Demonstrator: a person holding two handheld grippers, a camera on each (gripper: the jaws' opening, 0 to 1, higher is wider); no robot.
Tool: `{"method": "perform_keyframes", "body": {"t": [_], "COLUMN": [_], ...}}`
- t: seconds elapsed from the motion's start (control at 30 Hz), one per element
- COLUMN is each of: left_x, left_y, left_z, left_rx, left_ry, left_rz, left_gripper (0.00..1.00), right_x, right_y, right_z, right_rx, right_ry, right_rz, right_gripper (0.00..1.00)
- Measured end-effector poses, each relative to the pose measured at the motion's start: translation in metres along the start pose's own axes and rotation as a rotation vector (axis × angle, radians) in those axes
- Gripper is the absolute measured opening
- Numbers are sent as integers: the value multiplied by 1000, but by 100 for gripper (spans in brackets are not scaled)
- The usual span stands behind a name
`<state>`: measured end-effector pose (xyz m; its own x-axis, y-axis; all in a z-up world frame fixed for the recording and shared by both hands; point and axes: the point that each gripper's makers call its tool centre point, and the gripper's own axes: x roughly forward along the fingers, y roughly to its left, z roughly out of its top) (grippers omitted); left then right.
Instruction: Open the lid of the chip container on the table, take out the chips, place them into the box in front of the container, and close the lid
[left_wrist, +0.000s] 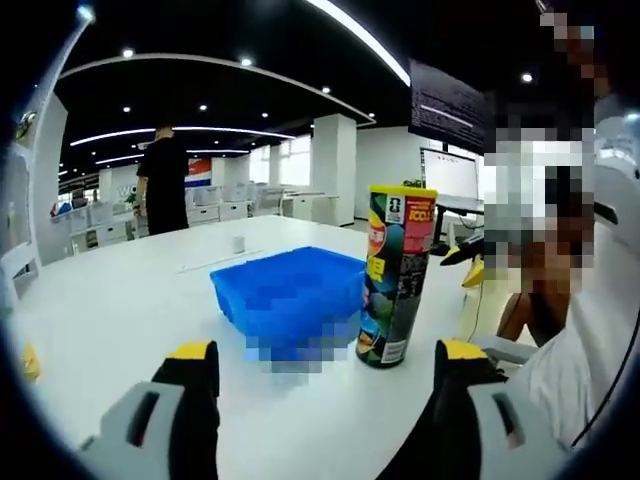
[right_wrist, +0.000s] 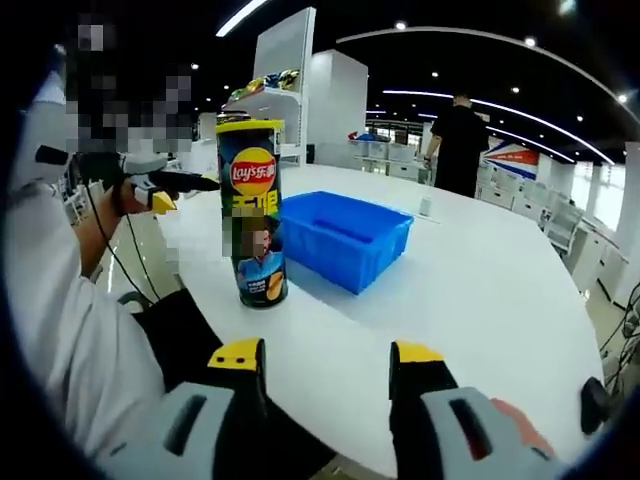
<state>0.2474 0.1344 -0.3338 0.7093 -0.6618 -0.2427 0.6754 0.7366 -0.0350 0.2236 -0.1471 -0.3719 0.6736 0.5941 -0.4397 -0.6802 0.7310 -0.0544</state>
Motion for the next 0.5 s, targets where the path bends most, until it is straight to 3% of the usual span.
{"method": "perform_keyframes", "body": {"t": [0.13, 0.33, 0.47, 0.5], "left_x": [6, 29, 47, 52], "left_y": [-7, -40, -45, -50], "left_z": [6, 7, 6, 9], "left_rx": [0, 97, 105, 131], "left_ry": [-18, -20, -26, -52], "left_rz": [-42, -165, -188, -215], "left_gripper": [92, 93, 93, 93], "right_x": [-1, -1, -1, -1], "right_y": [2, 2, 4, 4], "right_z": [4, 8, 8, 8], "right_rx": [7, 0, -5, -5], "right_ry": [-12, -20, -20, -20], "right_rz": [12, 7, 14, 15], "right_gripper": [48, 48, 48, 48]}}
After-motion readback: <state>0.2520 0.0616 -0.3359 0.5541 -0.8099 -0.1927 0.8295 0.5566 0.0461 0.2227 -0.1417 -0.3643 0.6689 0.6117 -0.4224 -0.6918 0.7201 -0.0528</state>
